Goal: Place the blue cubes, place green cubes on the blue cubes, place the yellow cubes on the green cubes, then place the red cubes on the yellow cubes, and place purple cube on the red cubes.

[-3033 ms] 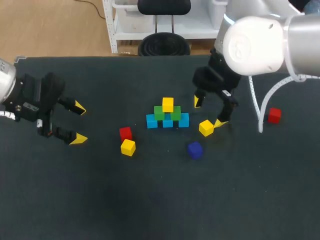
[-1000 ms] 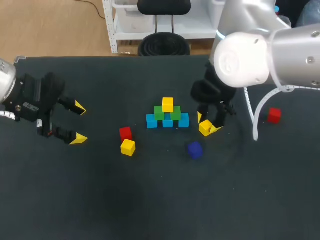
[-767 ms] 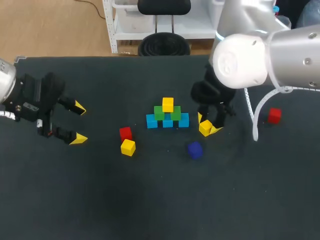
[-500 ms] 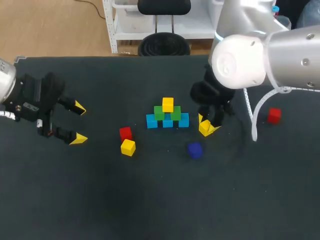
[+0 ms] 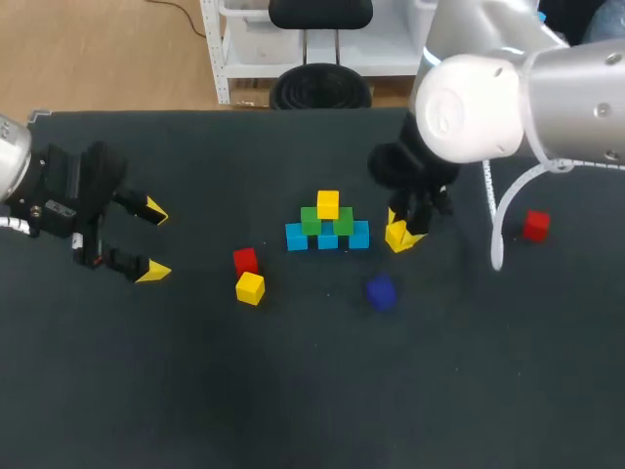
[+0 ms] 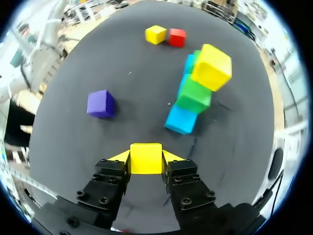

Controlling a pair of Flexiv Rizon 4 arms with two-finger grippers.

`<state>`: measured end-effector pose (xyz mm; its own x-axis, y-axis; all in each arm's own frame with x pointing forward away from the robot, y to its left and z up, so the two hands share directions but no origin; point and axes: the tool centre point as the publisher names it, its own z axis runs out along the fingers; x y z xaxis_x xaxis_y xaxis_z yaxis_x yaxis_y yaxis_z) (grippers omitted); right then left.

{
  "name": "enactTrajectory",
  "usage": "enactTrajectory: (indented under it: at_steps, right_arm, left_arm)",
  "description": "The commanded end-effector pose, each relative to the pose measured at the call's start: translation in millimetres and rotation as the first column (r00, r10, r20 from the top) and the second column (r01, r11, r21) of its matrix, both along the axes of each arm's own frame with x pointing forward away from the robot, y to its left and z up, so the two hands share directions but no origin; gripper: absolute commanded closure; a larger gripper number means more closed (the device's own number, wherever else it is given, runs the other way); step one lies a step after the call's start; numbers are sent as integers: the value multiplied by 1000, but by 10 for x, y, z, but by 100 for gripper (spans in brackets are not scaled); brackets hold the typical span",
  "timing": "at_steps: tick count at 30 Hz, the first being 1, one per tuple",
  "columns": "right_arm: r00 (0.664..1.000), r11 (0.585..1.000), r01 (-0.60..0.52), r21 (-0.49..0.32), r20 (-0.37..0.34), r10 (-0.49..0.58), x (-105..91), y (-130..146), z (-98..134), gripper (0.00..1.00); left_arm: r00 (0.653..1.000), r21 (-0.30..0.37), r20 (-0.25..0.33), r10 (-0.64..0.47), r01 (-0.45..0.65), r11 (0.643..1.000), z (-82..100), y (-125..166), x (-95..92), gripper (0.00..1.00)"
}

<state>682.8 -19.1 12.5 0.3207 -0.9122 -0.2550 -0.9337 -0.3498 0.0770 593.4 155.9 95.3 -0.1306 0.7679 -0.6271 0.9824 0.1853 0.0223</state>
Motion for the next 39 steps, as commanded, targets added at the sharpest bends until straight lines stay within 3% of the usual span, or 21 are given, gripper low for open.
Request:
enactTrajectory:
  at_steps: [1, 6, 10, 26, 39]
  right_arm:
    - [994, 994, 106, -13, -6, -106, -18, 3, 161, 100]
    - [971, 971, 237, -14, -16, -237, 15, 50, 263, 100]
    - [964, 964, 267, -12, -13, -267, 28, 106, 294, 100]
    - [937, 937, 349, -2, 28, -349, 190, 302, 453, 100]
    - [940, 940, 340, 6, 25, -340, 245, 512, 445, 100]
  left_arm:
    - [1000, -2, 1, -2, 2, 1000, -12, 6, 11, 0]
    - [1000, -2, 1, -2, 2, 1000, -12, 6, 11, 0]
    - [1000, -2, 1, -2, 2, 1000, -12, 6, 11, 0]
    - [1000, -2, 1, -2, 2, 1000, -12, 6, 11, 0]
    - [1000, -2, 1, -2, 2, 1000, -12, 6, 11, 0]
